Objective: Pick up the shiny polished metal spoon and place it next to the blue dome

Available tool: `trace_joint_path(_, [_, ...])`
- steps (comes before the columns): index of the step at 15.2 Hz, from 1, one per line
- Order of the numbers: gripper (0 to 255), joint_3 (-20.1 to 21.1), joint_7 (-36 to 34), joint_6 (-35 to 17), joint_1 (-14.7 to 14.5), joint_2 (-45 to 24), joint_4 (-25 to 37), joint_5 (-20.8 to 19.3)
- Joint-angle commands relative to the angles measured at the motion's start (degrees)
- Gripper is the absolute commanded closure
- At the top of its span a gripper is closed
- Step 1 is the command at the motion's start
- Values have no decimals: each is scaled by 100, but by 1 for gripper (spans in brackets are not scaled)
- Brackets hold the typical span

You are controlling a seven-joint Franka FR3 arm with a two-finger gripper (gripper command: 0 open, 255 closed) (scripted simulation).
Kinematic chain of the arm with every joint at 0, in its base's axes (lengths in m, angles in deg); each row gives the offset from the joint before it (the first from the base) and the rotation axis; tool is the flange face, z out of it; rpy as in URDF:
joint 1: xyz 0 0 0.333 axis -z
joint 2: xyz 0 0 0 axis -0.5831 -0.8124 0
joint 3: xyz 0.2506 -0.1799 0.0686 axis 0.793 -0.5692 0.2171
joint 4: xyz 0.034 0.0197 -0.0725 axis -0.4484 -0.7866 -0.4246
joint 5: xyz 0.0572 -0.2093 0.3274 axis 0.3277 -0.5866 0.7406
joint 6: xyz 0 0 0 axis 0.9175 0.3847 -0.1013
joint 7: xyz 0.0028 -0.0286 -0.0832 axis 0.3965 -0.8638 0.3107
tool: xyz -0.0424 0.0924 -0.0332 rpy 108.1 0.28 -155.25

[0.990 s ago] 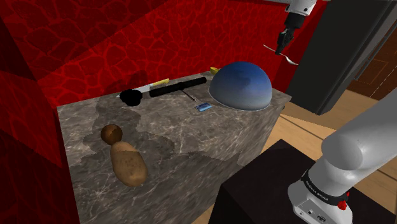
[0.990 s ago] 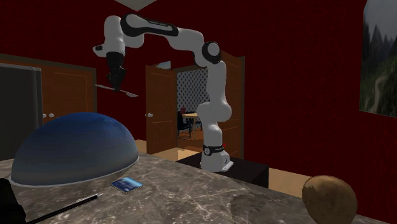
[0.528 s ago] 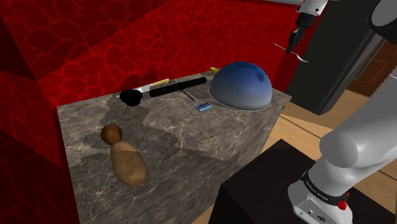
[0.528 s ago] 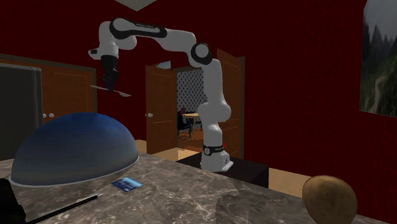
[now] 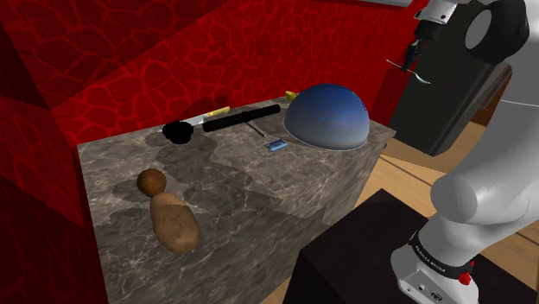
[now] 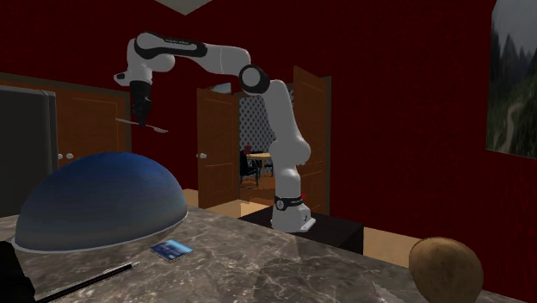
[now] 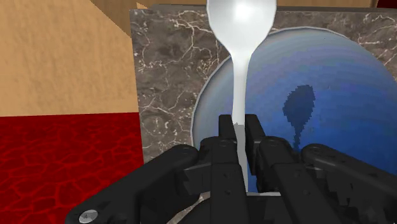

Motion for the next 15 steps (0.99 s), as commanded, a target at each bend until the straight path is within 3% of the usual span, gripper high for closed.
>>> trace_joint_path(1, [255, -10, 61, -104, 21, -28, -85, 8])
trace_joint_path(15, [255, 21, 185, -1258, -111, 170, -1428, -65])
